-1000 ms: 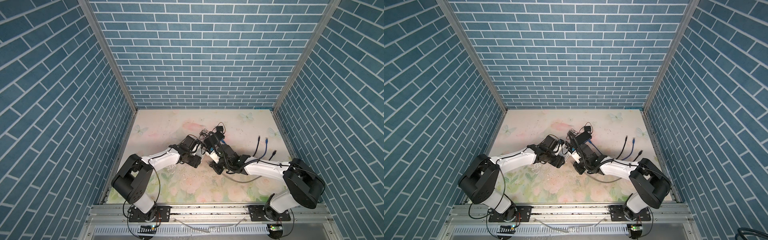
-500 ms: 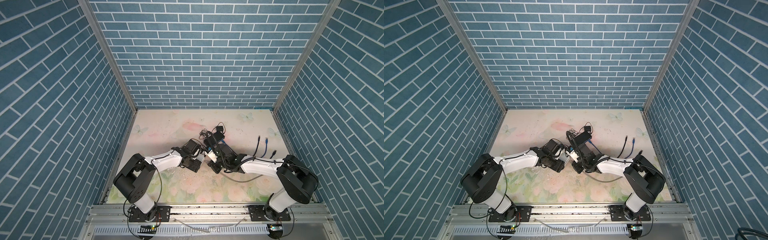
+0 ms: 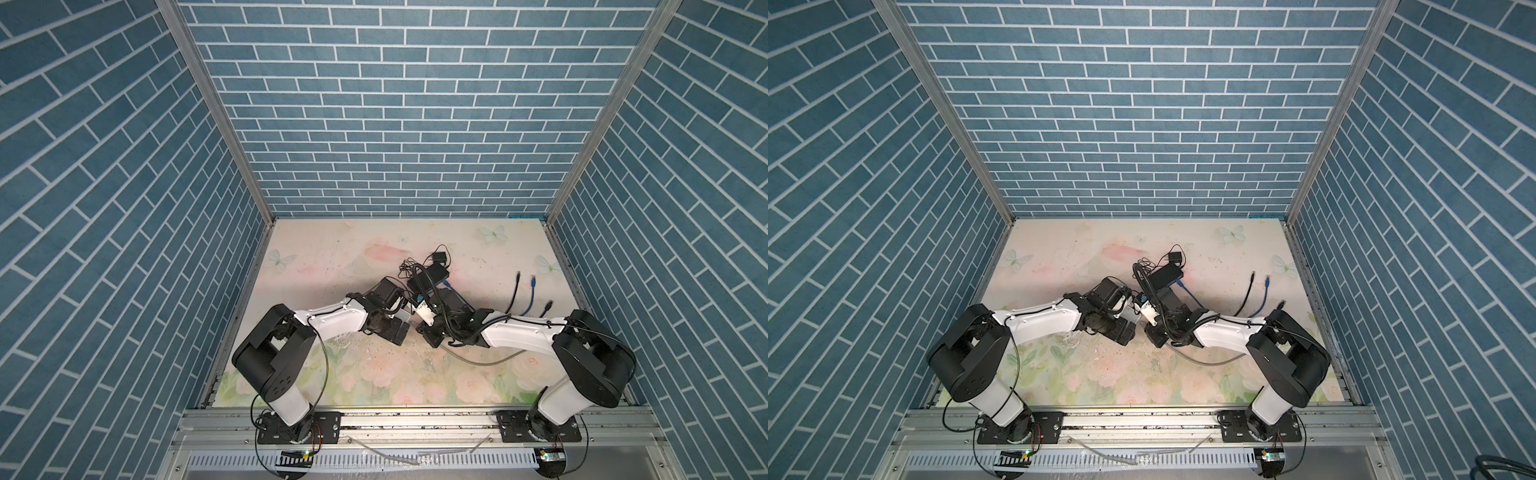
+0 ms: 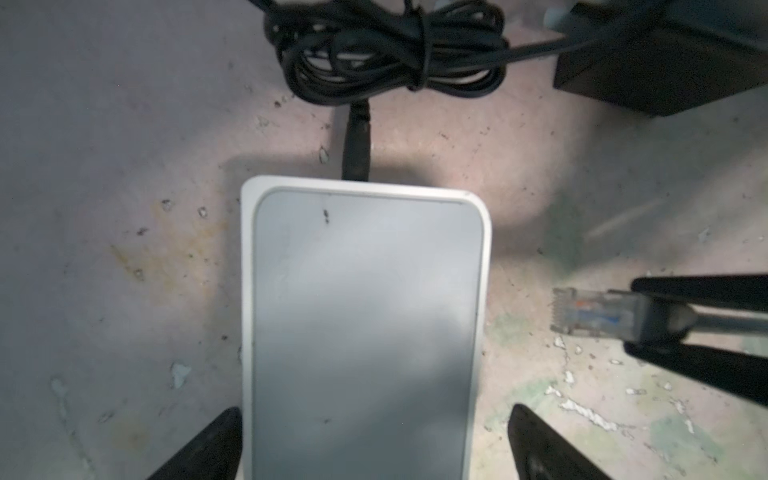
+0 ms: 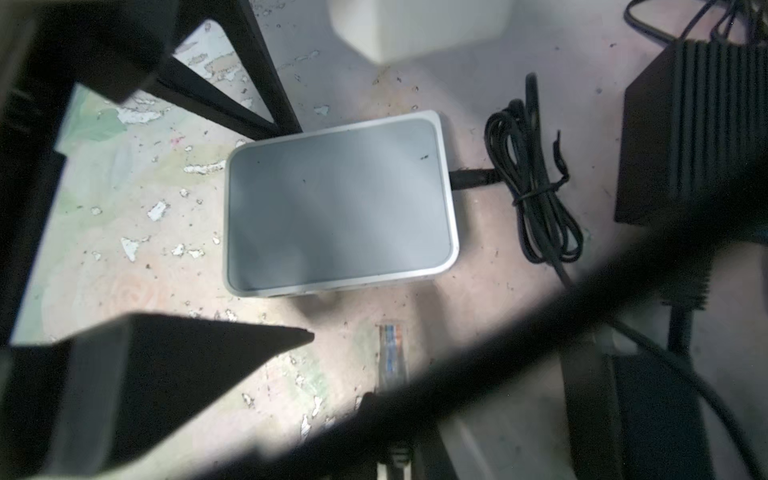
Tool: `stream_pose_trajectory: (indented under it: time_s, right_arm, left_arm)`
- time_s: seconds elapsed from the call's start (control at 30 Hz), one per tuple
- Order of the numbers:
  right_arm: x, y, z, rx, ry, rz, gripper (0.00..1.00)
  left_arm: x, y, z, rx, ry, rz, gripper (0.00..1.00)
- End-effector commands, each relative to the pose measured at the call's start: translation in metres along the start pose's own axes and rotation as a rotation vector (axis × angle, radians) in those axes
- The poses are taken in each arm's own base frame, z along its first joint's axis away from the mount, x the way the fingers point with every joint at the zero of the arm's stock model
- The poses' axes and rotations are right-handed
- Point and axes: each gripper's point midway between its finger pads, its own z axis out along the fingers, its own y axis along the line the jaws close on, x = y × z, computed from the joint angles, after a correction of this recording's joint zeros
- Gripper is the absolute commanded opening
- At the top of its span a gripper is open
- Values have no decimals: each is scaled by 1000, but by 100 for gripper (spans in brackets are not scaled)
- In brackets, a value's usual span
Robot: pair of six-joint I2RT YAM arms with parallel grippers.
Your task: Insert the plug into the switch port
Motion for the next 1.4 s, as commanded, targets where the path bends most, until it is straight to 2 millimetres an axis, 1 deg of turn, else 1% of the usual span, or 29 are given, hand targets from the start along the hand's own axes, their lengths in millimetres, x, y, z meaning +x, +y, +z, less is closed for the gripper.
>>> stream_pose_trajectory:
  time_s: [0.0,0.13,0.27,0.4,0.53,0.63,0.7,0.83,0.97,1.07,1.27,1.37]
  right_arm:
    - [11,-2,3,17,20,-10,0]
    - [12,-5,2,28,17,0,0]
    - [11,-5,1,29,14,5,0]
    - [11,-2,3,9,22,-8,0]
    - [13,7,8,-29,50,-36,0]
    - [14,14,13,-44,77,-61,0]
    - [15,17,16,-45,90,-76,0]
    - [12,13,18,-11,88,-74,0]
    - [4,10,18,8,70,-77,0]
    - [0,12,19,2,61,-79,0]
    - [-8,12,22,-6,48,-83,0]
    - [-9,13,24,-11,49,-83,0]
  left_arm:
    - [16,1,-3,35,49,-28,99]
    - [3,9,-15,66,-25,-79,100]
    - [-9,23,-20,82,-84,-144,99]
    - [-17,34,-14,66,-102,-191,97]
    - [-30,34,-11,83,-150,-217,96]
    - [-35,34,-9,89,-166,-220,95]
    - [-35,34,-6,96,-173,-225,94]
    - [-31,31,2,123,-165,-247,89]
    - [-27,29,10,144,-154,-274,82]
    - [-25,27,13,162,-160,-294,79]
    - [-21,25,18,181,-154,-317,74]
    - [-19,25,19,184,-155,-323,74]
